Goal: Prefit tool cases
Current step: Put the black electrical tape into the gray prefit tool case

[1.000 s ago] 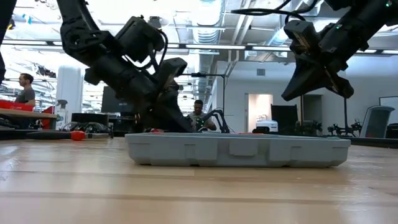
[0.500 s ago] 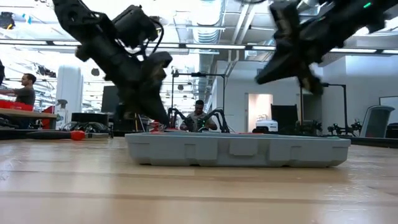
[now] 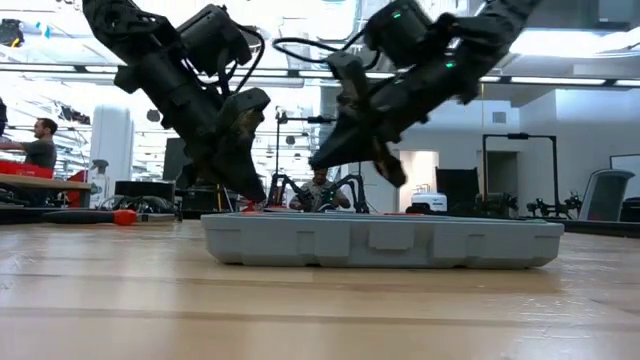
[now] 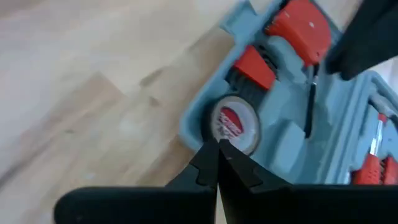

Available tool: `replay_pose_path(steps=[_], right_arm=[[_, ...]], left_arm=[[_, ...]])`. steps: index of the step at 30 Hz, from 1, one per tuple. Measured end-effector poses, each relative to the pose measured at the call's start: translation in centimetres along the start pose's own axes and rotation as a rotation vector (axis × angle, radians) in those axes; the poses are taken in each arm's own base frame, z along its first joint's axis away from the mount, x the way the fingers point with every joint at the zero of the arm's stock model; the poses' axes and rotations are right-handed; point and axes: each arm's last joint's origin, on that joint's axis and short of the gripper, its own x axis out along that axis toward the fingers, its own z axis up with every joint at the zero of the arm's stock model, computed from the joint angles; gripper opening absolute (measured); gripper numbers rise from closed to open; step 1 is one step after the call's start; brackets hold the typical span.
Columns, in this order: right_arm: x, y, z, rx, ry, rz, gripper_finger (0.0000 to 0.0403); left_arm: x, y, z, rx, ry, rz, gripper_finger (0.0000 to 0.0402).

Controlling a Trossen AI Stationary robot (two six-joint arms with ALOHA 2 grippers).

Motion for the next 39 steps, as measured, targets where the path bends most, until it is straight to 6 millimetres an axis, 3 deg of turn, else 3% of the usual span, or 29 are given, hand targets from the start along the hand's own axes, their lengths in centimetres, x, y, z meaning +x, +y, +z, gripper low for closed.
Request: replay_pose_path(steps=[5,11,17,24,39], right_arm=[[2.8,-0.2,1.4,-0.02,0.052,0.044,0.0],[5.8,-1.5,0.3,-0.012,0.141,0.027,0.0],[5.5,-2.3,0.3,0.014,0.201,-0.013,0.0],[2.4,0.2,2.5,-0.05,0.141,0.05,0.0],[2.7,-0.1,-0.7,-0.039,0.234,-0.058,0.0]], left_arm=[[1.0,0.2,-0.5,-0.003,0.037,-0.006,0.0],[1.3,0.3,-0.7,0.046,0.051,0.012,0.0],[1.3,0.5,-1.0,0.08,0.072,0.01,0.0],[-0.2,-0.2,-0.2,0.134,0.046,-0.085,0.0],[-0.6,-0.4,0.0,0.152,0.05,-0.117,0.0]])
